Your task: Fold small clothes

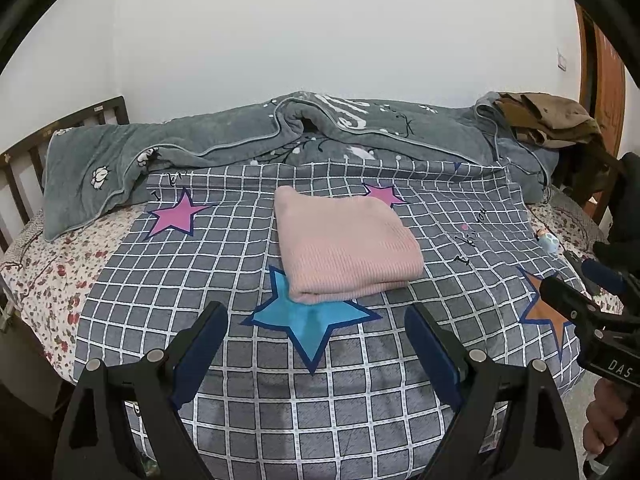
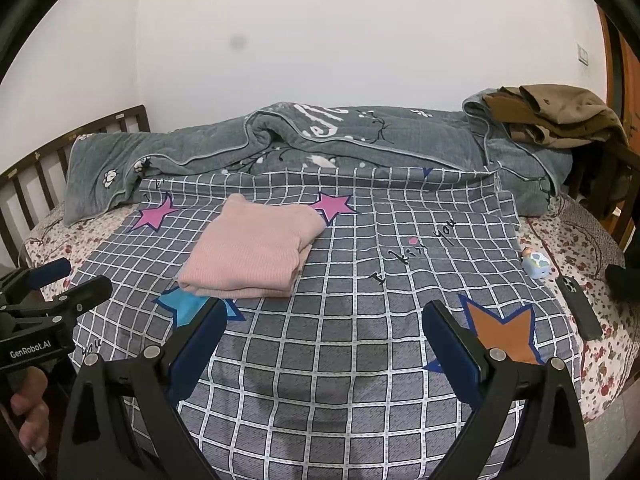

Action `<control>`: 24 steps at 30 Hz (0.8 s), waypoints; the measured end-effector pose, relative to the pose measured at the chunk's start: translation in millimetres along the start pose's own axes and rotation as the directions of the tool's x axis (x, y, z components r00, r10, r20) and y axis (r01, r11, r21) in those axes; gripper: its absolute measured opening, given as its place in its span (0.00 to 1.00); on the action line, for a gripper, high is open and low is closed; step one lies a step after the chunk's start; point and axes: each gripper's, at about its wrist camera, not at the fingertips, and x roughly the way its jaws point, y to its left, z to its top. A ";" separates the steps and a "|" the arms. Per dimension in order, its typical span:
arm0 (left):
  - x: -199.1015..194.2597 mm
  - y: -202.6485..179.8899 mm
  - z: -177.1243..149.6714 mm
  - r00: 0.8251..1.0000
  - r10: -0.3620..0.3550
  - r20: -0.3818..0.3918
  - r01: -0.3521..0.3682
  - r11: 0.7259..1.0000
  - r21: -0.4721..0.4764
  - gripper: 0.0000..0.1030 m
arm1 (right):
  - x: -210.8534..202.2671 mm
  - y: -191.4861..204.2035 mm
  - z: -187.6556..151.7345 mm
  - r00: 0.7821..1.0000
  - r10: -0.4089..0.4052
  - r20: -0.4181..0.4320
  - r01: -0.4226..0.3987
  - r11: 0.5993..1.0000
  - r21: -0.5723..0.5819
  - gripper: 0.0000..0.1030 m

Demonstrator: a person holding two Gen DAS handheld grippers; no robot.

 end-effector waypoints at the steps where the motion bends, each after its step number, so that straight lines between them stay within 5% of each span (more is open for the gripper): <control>1: -0.2 0.0 -0.1 1.000 0.000 0.000 0.000 1.000 0.000 0.87 | -0.4 0.7 0.1 1.000 0.000 0.000 0.000 1.000 0.000 0.94; 24: -6.4 -0.9 2.9 1.000 0.009 0.013 -0.009 1.000 -0.009 0.87 | -0.9 4.6 -0.5 1.000 0.001 -0.001 -0.001 1.000 -0.001 0.94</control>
